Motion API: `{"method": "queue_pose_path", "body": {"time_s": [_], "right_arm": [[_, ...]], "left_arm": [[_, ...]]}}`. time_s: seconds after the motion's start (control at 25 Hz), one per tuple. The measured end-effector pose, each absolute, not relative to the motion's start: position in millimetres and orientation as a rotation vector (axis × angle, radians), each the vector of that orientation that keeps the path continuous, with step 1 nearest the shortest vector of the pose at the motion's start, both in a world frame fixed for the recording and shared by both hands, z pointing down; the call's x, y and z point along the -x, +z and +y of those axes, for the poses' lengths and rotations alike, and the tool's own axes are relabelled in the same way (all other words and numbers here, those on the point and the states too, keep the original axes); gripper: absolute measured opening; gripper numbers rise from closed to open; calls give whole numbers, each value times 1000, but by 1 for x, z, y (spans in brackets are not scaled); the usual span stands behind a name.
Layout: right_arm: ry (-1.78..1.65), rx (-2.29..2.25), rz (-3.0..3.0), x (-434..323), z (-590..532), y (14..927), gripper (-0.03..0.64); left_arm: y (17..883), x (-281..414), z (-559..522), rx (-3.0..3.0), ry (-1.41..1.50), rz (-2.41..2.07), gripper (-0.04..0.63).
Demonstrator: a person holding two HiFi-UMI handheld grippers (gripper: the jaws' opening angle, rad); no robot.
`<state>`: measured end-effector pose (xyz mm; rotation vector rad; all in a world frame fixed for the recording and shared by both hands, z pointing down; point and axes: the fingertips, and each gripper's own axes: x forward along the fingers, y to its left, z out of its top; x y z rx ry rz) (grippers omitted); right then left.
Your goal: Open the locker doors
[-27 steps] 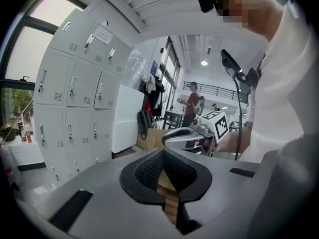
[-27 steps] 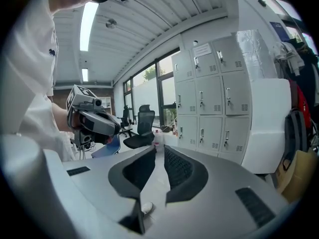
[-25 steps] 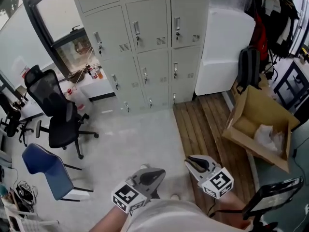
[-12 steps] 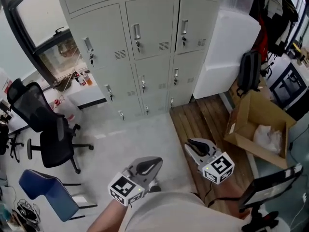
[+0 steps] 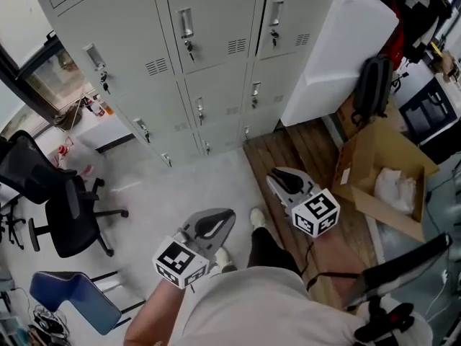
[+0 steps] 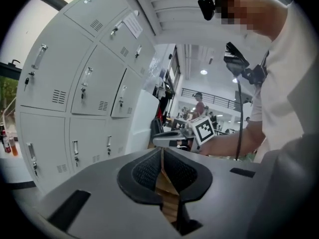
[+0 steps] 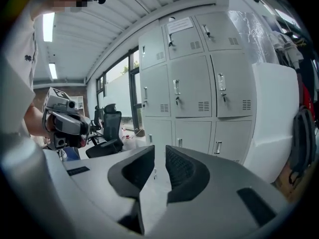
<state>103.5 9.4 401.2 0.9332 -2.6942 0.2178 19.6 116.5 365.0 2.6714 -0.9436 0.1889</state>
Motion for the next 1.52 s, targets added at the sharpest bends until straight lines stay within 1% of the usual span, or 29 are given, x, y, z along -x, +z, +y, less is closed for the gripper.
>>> {"method": "queue_pose_path", "body": {"time_s": [0.12, 0.24, 0.4, 0.56, 1.0, 1.2, 1.52], "right_arm": [[230, -950, -2669, -114, -51, 427, 31], [251, -948, -2655, -122, -118, 450, 81], [251, -933, -2655, -126, -204, 478, 81], [323, -894, -2643, -126, -272, 519, 87], [346, -823, -2599, -109, -398, 600, 110], [367, -823, -2566, -103, -434, 630, 126], [361, -832, -2548, -90, -467, 650, 135]], "left_arm": [[376, -29, 71, -2656, 209, -959, 12], [383, -41, 17, -2615, 209, -1009, 12], [389, -62, -51, -2601, 223, -1034, 12], [398, -79, -102, -2555, 253, -1066, 12], [421, -86, -181, -2427, 252, -1191, 13], [424, -82, -200, -2400, 244, -1225, 12], [439, -72, -218, -2357, 252, -1249, 12]]}}
